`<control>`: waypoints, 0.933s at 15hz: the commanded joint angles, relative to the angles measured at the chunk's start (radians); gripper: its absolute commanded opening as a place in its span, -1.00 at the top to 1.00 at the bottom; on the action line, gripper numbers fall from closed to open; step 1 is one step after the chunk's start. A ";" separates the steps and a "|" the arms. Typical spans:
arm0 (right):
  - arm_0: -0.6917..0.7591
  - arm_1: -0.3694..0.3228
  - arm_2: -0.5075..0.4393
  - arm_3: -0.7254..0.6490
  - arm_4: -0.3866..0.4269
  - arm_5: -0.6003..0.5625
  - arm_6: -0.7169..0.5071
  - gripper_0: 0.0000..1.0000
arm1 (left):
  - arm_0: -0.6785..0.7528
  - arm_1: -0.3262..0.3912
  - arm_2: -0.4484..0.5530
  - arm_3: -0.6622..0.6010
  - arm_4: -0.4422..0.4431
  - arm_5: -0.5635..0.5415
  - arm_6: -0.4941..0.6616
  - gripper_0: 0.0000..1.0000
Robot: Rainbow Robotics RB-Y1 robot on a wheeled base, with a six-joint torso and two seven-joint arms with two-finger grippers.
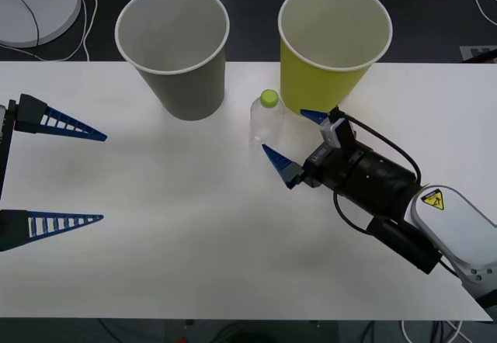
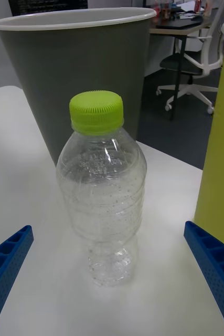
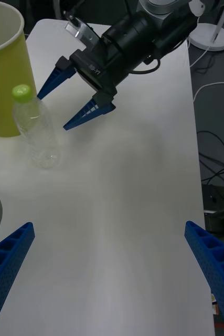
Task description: Put the can into the green bin and the plastic bottle into the gray bin
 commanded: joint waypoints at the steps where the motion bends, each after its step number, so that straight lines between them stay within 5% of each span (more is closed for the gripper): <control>1: -0.020 0.007 0.007 0.012 0.001 0.000 -0.004 -1.00 | 0.000 0.000 0.000 0.000 0.000 0.000 0.000 -1.00; 14: -0.145 0.042 0.054 0.139 0.001 0.005 -0.005 -1.00 | 0.000 0.000 0.000 0.000 0.000 0.000 0.000 -1.00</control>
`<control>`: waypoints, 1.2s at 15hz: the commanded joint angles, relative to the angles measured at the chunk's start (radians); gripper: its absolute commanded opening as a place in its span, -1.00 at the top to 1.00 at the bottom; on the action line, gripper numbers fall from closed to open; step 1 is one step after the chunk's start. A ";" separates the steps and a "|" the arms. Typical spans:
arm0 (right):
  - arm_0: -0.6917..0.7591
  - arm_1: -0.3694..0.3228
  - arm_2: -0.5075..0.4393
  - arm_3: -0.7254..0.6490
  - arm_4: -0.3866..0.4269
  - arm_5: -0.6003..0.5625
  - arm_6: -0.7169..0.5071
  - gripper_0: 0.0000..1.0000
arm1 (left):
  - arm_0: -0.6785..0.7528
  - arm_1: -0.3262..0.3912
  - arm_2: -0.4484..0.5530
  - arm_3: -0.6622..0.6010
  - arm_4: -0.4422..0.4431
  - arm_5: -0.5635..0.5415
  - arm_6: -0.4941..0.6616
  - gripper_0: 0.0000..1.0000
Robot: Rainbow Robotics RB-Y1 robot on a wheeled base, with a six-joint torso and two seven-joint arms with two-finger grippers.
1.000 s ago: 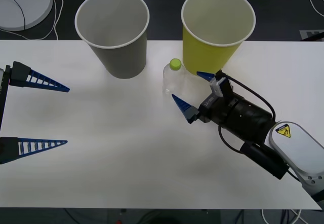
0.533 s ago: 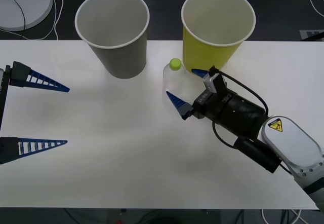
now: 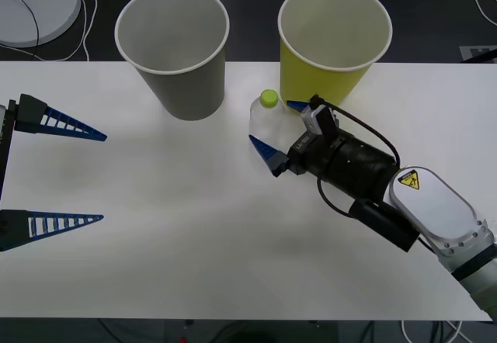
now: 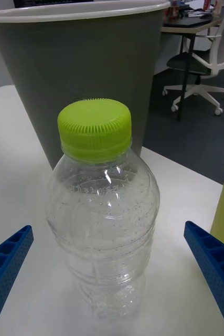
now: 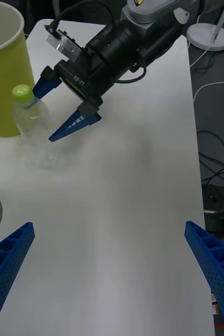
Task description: Put the can into the green bin and the plastic bottle into the gray bin
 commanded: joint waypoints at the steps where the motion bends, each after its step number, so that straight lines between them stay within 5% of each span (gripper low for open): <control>1: -0.024 0.003 0.012 0.019 0.000 0.003 -0.002 -1.00 | 0.000 0.000 0.000 0.000 0.000 0.000 0.000 -1.00; 15: -0.057 0.004 0.058 0.031 -0.001 0.028 -0.025 -1.00 | 0.000 0.000 0.000 0.000 0.000 0.000 0.000 -1.00; 16: -0.057 0.004 0.060 0.031 -0.001 0.028 -0.027 0.79 | 0.000 0.000 0.000 0.000 0.000 0.000 0.000 -1.00; 17: -0.057 0.004 0.060 0.031 -0.001 0.028 -0.028 1.00 | 0.000 0.000 0.000 0.000 0.000 0.000 0.000 -1.00; 18: -0.057 0.004 0.060 0.031 -0.001 0.028 -0.030 1.00 | 0.000 0.000 0.000 0.000 0.000 0.000 0.000 -1.00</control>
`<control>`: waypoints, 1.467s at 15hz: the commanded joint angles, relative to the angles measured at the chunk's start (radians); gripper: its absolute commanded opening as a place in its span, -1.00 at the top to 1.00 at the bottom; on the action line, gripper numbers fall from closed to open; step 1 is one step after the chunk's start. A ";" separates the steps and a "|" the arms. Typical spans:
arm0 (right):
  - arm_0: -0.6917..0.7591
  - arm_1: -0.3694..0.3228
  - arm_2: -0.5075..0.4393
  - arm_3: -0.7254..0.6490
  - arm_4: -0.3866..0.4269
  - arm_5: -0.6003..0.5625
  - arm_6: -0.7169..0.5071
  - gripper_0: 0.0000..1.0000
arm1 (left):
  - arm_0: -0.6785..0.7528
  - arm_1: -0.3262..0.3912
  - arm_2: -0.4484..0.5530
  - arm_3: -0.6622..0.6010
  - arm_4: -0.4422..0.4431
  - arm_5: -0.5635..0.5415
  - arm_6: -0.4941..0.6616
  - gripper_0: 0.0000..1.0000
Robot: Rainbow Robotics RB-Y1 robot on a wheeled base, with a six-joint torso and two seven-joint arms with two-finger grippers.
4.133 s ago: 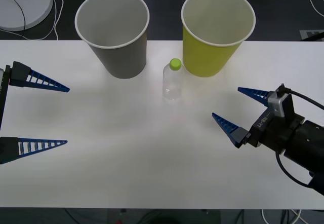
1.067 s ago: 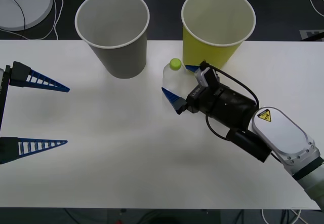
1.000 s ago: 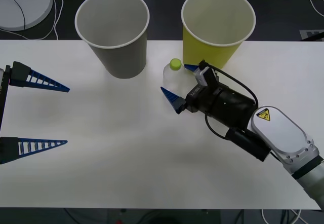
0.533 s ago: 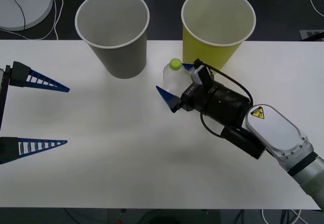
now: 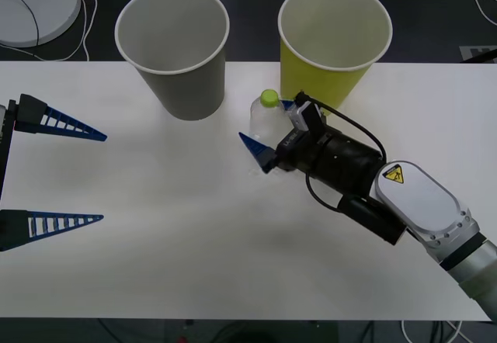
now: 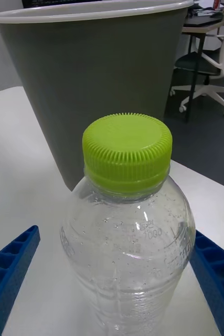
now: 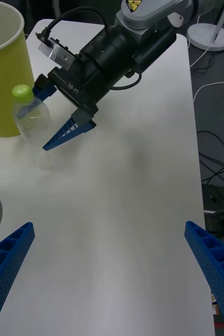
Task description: Put the can into the green bin and the plastic bottle into the gray bin
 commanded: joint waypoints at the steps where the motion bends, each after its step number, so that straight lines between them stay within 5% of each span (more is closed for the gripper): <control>1: 0.000 -0.001 0.000 0.000 0.001 0.000 -0.003 1.00 | 0.000 0.000 0.000 0.000 0.000 0.000 0.000 -1.00; 22: 0.026 -0.051 -0.001 -0.098 -0.016 0.008 -0.005 1.00 | 0.000 0.000 0.000 0.000 0.000 0.000 0.000 -1.00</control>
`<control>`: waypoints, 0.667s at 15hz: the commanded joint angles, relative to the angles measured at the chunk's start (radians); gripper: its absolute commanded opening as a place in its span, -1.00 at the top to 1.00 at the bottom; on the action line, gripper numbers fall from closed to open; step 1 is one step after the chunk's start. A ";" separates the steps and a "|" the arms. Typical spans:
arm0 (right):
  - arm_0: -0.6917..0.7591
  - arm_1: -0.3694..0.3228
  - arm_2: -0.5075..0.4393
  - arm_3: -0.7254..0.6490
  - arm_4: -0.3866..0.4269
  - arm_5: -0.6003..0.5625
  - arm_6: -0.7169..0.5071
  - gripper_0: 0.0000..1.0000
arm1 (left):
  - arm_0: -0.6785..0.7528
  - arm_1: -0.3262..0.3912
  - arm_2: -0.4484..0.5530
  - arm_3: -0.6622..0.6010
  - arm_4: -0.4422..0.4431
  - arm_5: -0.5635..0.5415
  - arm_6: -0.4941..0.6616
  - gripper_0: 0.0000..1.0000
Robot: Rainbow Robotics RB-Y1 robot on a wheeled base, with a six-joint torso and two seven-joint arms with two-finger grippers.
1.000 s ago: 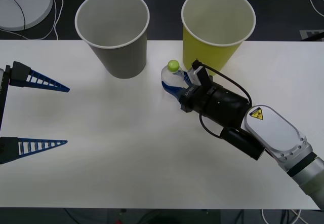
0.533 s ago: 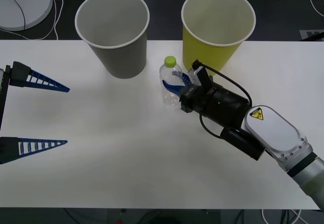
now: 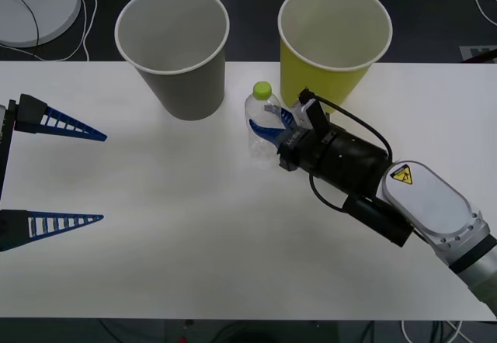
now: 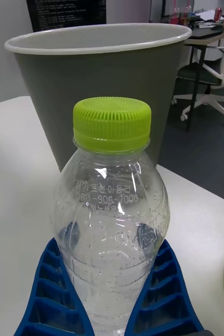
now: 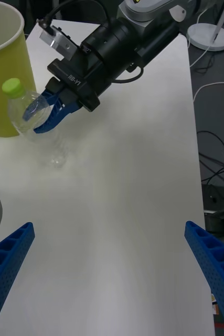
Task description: Put the can into the green bin and the plastic bottle into the gray bin
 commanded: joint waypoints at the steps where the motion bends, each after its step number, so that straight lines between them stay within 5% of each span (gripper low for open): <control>1: 0.010 -0.017 0.000 -0.038 -0.010 0.006 -0.002 1.00 | 0.000 0.000 0.000 0.000 0.000 0.000 0.000 -1.00; 10: 0.046 -0.100 0.000 -0.135 -0.082 -0.005 -0.016 1.00 | 0.000 0.000 0.000 0.000 0.000 0.000 0.000 -1.00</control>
